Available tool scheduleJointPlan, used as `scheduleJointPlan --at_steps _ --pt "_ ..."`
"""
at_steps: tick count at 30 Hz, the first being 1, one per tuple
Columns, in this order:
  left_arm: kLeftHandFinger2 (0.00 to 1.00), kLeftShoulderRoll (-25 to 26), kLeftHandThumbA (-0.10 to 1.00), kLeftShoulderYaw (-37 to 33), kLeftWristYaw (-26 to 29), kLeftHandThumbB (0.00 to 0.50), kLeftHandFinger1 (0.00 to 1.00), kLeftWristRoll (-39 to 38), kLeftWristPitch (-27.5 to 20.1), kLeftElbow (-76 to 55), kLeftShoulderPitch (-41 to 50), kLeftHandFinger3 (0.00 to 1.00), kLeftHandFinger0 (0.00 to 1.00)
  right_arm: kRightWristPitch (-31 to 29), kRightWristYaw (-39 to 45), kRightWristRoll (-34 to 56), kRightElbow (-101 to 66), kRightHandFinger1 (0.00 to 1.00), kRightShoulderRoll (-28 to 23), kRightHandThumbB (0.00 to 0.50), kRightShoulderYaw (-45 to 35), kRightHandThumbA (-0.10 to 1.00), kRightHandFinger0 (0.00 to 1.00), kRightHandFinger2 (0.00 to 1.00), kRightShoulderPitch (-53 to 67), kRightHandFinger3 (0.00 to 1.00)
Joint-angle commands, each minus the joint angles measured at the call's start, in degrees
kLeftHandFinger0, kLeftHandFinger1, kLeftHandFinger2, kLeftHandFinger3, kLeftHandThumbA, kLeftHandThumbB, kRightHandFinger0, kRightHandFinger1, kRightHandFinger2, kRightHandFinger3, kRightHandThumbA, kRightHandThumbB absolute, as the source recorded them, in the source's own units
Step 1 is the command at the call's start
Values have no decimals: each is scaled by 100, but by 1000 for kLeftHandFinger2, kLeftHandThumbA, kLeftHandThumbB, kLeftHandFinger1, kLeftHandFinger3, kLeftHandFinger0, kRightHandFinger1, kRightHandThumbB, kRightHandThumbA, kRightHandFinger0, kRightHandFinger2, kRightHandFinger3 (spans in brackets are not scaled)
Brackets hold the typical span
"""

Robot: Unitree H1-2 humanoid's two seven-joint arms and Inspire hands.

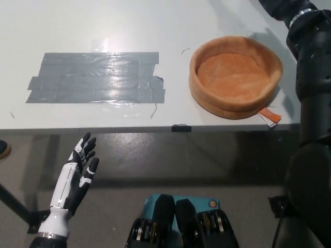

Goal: An emotional support dumpling is kept in a soft plate infront in the middle of the desk infront of the robot. The robot extends its right arm to pick up the dumpling and hands it to a person

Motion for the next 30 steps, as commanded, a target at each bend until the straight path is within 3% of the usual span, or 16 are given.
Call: scheduleJointPlan --at_steps 1,6,10,11,15,16,17,19,20,22,24,25,26,28,30 --pt "1000 77 849 -2 -34 360 1000 20 -114 -76 -111 1000 1000 216 -193 330 -320 385 -24 96 153 -100 0 784 -454 1000" --pt "1000 72 841 -9 -45 361 1000 9 -120 -86 -85 1000 1000 257 -270 342 -509 407 -2 113 309 -100 0 766 -389 1000" --pt "1000 71 834 -12 -56 352 1000 -4 -127 -123 -16 1000 1000 203 -379 170 -541 447 4 84 556 -100 0 880 -354 1000" --pt "1000 72 835 -12 -53 352 1000 2 -148 -117 6 1000 1000 158 -376 115 -509 432 -2 56 625 -100 0 883 -350 1000" --pt "1000 77 843 -21 -41 349 1000 50 -162 -97 -13 1000 1000 -23 -658 -223 -337 316 -64 92 981 -100 0 936 -454 1000" --pt "1000 75 843 -23 -46 349 1000 43 -145 -104 -11 1000 1000 -195 -653 -396 -167 351 -106 95 1166 -100 0 952 -502 894" --pt "1000 73 842 -21 -48 351 1000 36 -133 -103 -12 1000 1000 -468 -595 -604 92 488 -161 97 1399 -100 0 982 -567 687" --pt "1000 81 839 -26 -55 343 1000 39 -145 -102 -21 1000 1000 -799 -698 -967 452 608 -233 121 1801 -100 55 1000 -692 904" --pt "1000 82 838 -33 -59 342 1000 44 -160 -97 -31 1000 1000 -1105 -772 -1294 738 626 -284 132 2150 -100 63 1000 -794 960" --pt "1000 84 838 -39 -61 342 1000 56 -166 -100 -26 1000 1000 -1474 -824 -1601 1056 588 -332 139 2582 -100 52 987 -897 929" --pt "1000 82 837 -53 -83 343 1000 39 -135 -95 -54 1000 1000 -1831 -947 -2147 1503 468 -379 166 3256 -100 26 824 -1101 777" --pt "1000 81 837 -55 -87 343 1000 37 -128 -94 -62 1000 1000 -1905 -970 -2231 1582 455 -388 167 3365 -100 8 812 -1133 768" --pt "1000 79 835 -60 -86 341 1000 45 -128 -95 -71 1000 1000 -2013 -1171 -2547 1768 529 -401 207 3736 -100 80 801 -1211 722" --pt "1000 66 834 -70 -77 341 1000 78 -60 -152 -59 1000 1000 -2053 -1438 -2913 2001 443 -376 203 4223 -100 34 744 -1328 668" --pt "1000 55 830 -78 -84 338 1000 60 -117 -139 -53 1000 1000 -2339 -1618 -3143 2249 340 -272 192 4601 -100 0 759 -1396 650"
